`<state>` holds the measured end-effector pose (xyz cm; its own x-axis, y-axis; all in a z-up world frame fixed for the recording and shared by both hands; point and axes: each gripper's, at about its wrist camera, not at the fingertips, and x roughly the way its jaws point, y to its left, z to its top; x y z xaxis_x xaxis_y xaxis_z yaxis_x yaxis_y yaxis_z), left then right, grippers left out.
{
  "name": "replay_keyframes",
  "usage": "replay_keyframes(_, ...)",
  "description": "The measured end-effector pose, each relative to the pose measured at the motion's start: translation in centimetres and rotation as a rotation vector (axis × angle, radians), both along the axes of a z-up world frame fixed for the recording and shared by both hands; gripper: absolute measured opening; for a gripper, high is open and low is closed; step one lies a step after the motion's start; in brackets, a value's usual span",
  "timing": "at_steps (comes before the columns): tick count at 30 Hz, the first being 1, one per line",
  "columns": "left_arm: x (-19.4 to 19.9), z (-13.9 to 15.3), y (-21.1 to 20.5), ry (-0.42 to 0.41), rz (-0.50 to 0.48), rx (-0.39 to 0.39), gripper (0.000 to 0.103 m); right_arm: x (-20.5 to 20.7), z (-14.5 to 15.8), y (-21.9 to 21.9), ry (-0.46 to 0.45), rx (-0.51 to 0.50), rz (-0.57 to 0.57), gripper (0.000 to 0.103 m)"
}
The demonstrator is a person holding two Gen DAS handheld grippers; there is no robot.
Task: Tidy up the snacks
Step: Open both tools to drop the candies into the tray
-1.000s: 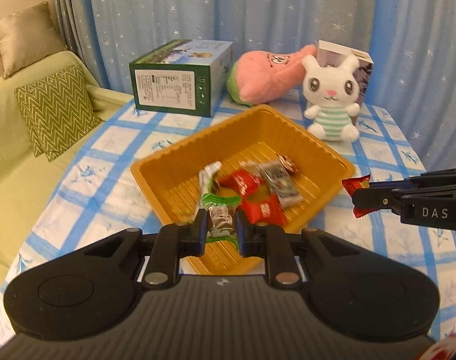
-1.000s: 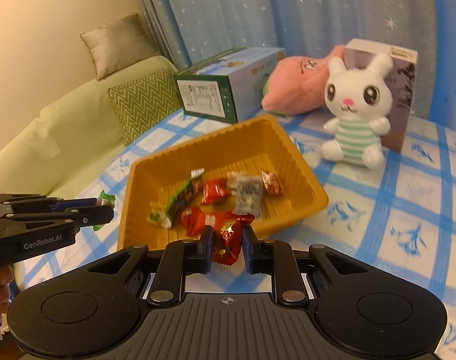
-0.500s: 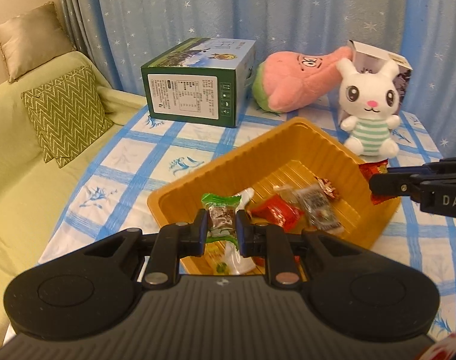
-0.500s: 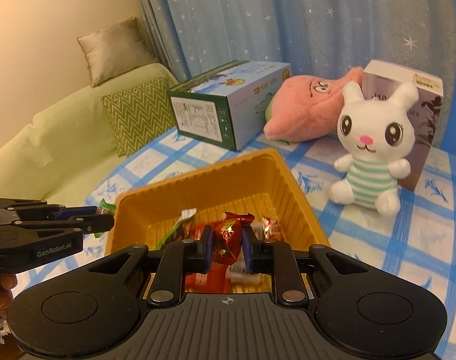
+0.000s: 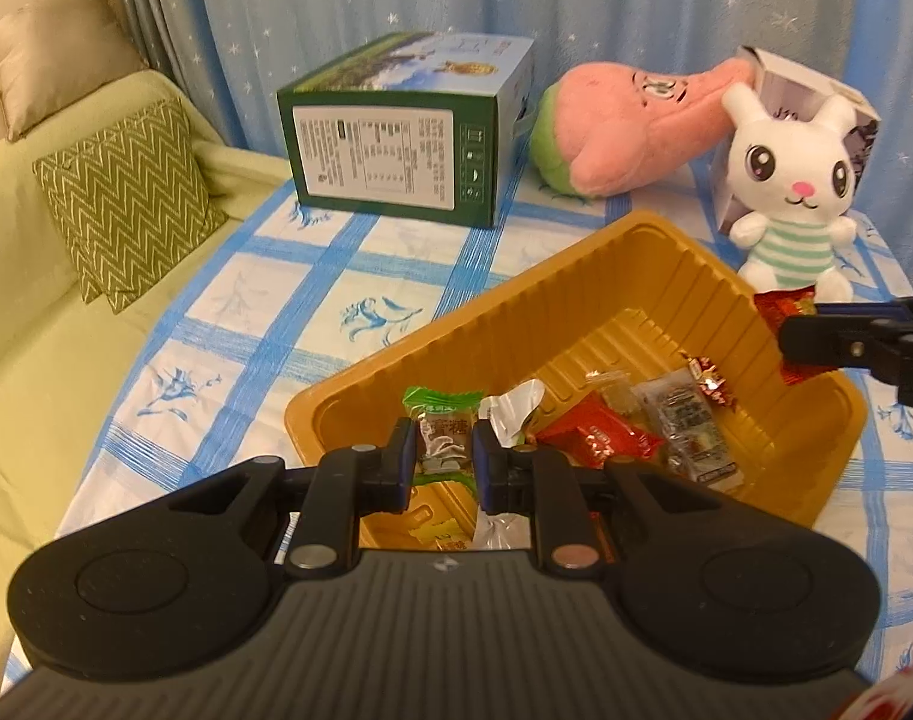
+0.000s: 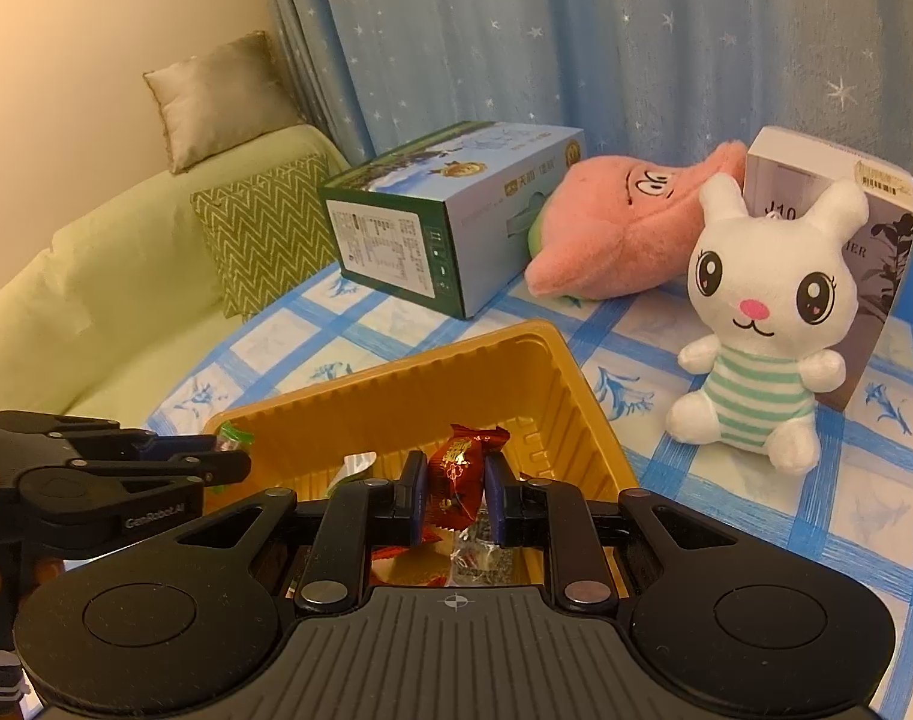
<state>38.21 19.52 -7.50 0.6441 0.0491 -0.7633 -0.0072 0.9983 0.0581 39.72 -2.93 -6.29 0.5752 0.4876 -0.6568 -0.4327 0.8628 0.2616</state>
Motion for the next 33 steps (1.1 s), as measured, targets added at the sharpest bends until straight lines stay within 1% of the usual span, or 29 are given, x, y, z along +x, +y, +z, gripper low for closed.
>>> replay_keyframes(6, 0.8, -1.1, 0.2, 0.021, 0.01, -0.001, 0.019, 0.4, -0.5, -0.1, 0.009, -0.002, -0.009, 0.021)
replay_keyframes(13, 1.3, -1.4, 0.4, 0.03, 0.015, -0.008, 0.02, 0.5, -0.7, -0.1, 0.014, -0.005, -0.012, 0.021)
replay_keyframes(17, 1.1, -1.2, 0.5, 0.028, 0.018, -0.017, 0.024, 0.6, -0.9, -0.2, 0.015, -0.007, -0.011, 0.021)
replay_keyframes(22, 0.5, -0.7, 0.4, 0.026, 0.015, -0.041, 0.027, 0.9, -1.4, -0.2, 0.024, -0.011, -0.014, 0.021)
replay_keyframes(25, 0.3, -0.6, 0.4, 0.028, 0.021, -0.059, 0.033, 1.5, -1.7, -0.1, 0.034, -0.001, -0.016, 0.021)
replay_keyframes(33, -0.2, -0.7, 0.3, 0.036, 0.023, -0.065, 0.034, 4.0, -1.6, 1.0, 0.002, 0.008, -0.019, 0.021)
